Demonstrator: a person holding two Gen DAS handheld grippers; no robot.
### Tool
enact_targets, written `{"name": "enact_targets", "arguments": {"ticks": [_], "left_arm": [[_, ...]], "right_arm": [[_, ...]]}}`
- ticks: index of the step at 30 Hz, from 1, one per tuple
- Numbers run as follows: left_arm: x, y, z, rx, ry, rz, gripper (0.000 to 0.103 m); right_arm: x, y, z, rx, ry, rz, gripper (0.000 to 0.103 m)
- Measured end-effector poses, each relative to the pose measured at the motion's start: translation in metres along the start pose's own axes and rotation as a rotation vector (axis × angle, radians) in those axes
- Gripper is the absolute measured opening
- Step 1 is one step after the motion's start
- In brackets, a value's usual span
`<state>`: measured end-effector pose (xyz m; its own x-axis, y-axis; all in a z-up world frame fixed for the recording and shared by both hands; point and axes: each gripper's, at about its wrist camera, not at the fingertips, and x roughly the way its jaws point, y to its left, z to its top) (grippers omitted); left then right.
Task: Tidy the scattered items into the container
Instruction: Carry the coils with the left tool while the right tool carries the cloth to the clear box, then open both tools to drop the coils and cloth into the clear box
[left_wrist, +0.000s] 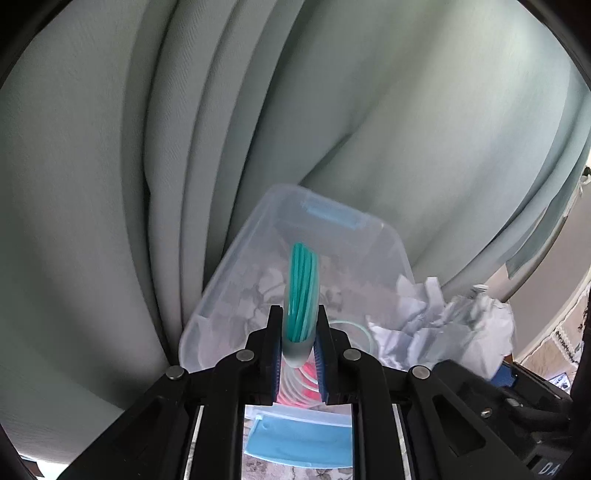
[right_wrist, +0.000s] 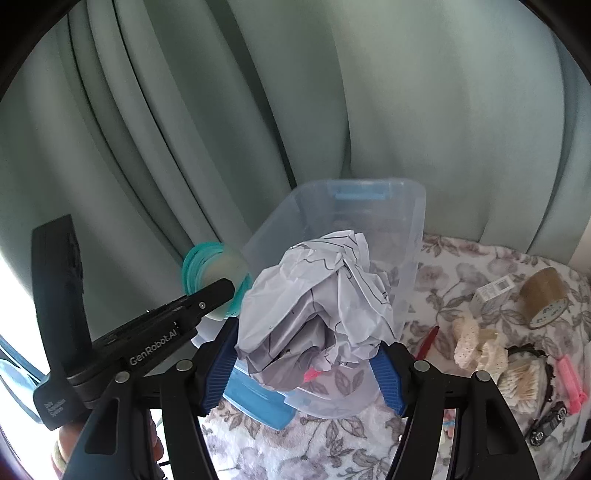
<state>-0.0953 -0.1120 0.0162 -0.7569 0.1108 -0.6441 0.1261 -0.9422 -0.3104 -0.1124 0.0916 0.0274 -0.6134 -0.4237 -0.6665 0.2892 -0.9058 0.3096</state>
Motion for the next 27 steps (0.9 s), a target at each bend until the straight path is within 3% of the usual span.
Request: {"name": "enact_targets", "arguments": {"ticks": [7,13,27], "left_arm": [[0.007,0.006,-0.017,-0.016,0.039,0.001,0.017],[-0.003,0.016,-0.020,-0.019,0.042,0.010,0.017],[0.018,0.010,-0.017,-0.020,0.066,0.016,0.018]], "right_arm": [[0.013,-0.003,0.010,-0.008,0.019,-0.012,0.071],[0.018,0.001,0.016,-0.014,0.018,-0.023,0.071],[0.013,0.005,0.020,-0.036,0.011,-0.050,0.073]]}}
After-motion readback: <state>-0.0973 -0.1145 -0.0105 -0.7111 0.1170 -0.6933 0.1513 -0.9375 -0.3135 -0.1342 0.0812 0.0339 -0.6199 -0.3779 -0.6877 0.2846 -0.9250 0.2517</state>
